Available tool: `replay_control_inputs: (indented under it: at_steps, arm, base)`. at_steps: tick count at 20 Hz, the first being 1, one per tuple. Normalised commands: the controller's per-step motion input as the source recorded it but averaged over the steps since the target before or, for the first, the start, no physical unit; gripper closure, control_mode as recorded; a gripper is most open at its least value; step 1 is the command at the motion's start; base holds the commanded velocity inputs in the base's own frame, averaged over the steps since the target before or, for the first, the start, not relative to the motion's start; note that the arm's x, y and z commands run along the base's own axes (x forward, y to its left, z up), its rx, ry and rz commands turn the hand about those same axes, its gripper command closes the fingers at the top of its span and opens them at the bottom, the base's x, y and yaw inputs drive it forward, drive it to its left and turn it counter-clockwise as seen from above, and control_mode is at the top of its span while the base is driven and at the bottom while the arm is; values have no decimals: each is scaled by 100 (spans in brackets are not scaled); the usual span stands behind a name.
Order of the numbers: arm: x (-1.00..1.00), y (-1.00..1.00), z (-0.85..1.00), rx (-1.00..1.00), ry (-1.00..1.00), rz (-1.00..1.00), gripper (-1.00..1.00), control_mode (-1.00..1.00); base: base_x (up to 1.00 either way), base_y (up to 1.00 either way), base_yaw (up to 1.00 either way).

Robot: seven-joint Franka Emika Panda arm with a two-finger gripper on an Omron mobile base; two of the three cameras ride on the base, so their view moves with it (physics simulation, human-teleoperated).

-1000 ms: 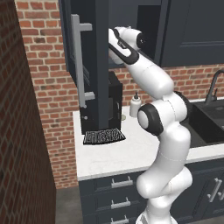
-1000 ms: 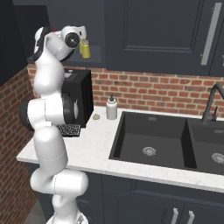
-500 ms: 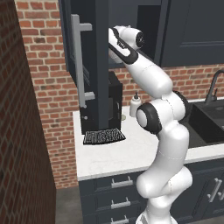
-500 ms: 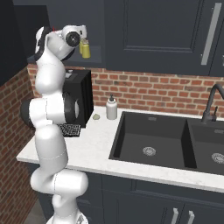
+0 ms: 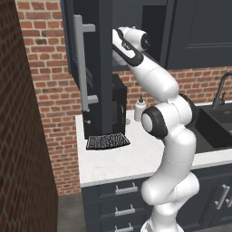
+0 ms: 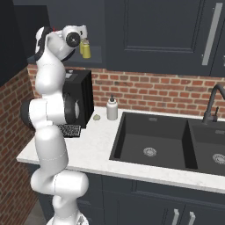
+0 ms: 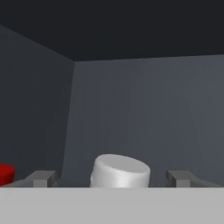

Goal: Put the shaker and condiment bottle from the counter next to their counterparts in the cabinet.

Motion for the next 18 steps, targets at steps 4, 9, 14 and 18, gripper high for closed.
replay_control_inputs:
  at_steps: [4,9,14,18]
  arm:
    - [-1,-6,0,0,0,0,-100,-100]
    - [-3,-9,0,1,0,0,-100,-100]
    - [-11,-8,0,1,0,0,-100,-100]
    - [-25,-1,0,0,0,0,-100,-100]
  base:
    - [0,0,0]
    - [0,0,0]
    - [0,0,0]
    - [0,0,0]
